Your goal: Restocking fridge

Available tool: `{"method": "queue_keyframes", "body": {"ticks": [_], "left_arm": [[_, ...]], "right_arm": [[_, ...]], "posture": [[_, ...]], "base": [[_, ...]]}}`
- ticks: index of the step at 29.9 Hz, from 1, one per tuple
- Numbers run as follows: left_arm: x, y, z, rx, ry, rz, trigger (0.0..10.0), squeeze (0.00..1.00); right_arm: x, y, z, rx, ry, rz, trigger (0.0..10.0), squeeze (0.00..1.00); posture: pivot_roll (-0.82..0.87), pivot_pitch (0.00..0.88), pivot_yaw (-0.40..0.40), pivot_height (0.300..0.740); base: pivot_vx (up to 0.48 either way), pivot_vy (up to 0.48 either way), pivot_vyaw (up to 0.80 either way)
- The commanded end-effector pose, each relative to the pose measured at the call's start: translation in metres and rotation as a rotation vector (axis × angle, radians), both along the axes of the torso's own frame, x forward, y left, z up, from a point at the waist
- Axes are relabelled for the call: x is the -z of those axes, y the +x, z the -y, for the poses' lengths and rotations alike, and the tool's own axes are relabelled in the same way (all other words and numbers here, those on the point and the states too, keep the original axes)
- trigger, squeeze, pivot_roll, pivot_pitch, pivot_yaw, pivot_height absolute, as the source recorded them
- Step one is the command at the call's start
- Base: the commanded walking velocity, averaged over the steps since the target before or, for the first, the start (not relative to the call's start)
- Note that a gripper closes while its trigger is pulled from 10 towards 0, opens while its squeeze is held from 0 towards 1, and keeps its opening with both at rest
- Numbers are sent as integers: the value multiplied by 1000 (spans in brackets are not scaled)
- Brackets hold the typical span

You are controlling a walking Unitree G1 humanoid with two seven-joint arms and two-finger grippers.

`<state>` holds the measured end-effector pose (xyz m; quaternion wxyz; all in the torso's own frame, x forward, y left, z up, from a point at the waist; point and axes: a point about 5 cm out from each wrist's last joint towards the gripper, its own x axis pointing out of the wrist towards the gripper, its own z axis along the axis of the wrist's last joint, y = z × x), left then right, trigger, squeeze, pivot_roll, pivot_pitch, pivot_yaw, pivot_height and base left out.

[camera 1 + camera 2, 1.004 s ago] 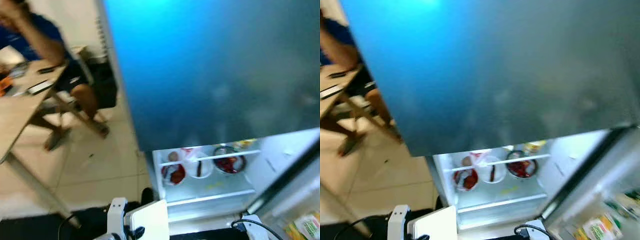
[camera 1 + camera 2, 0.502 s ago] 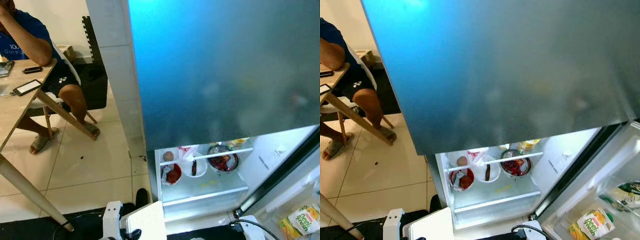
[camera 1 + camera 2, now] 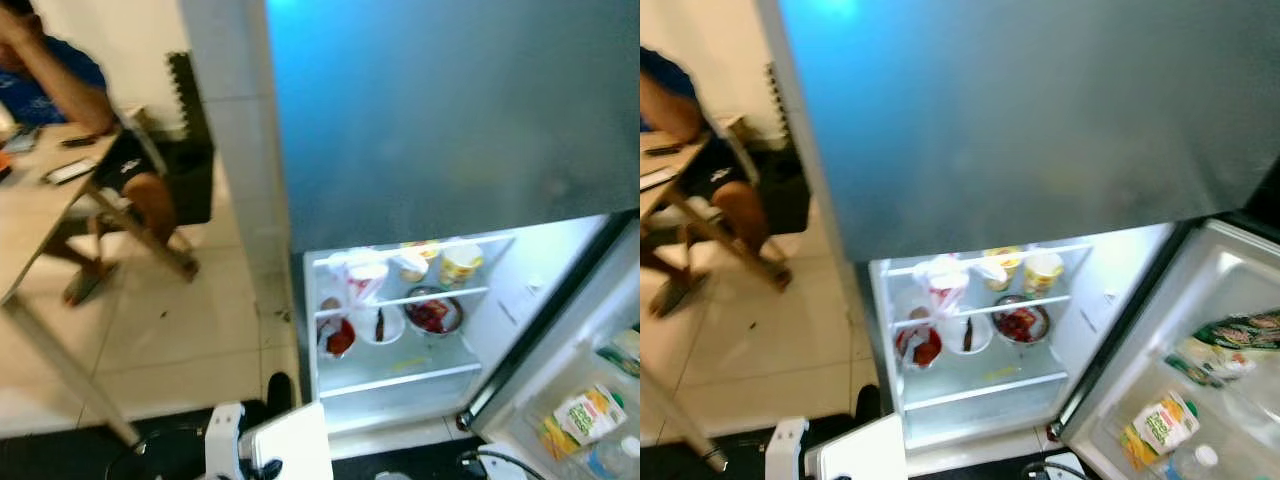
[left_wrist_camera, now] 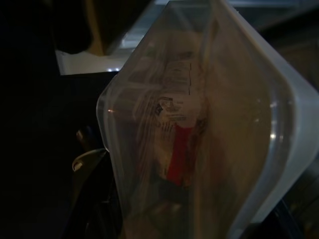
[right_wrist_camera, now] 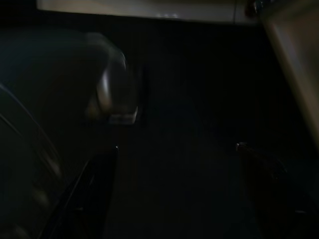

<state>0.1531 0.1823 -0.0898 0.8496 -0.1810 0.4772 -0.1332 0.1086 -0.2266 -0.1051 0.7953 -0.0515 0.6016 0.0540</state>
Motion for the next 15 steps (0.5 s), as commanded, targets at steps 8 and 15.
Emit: {"method": "queue_keyframes", "body": {"ticks": [8,15], "left_arm": [[4,-10,0,14,43,-18,10000,0],[1,-1,-8,-3,89,17,10000,0]], "right_arm": [[-2,6,0,-12,-1,21,10000,0],[-2,6,0,-15,0,23,10000,0]], "posture": [[-95,0,25,740],[-95,0,25,740]], "base": [[-323,0,0],[0,-169,0]]}}
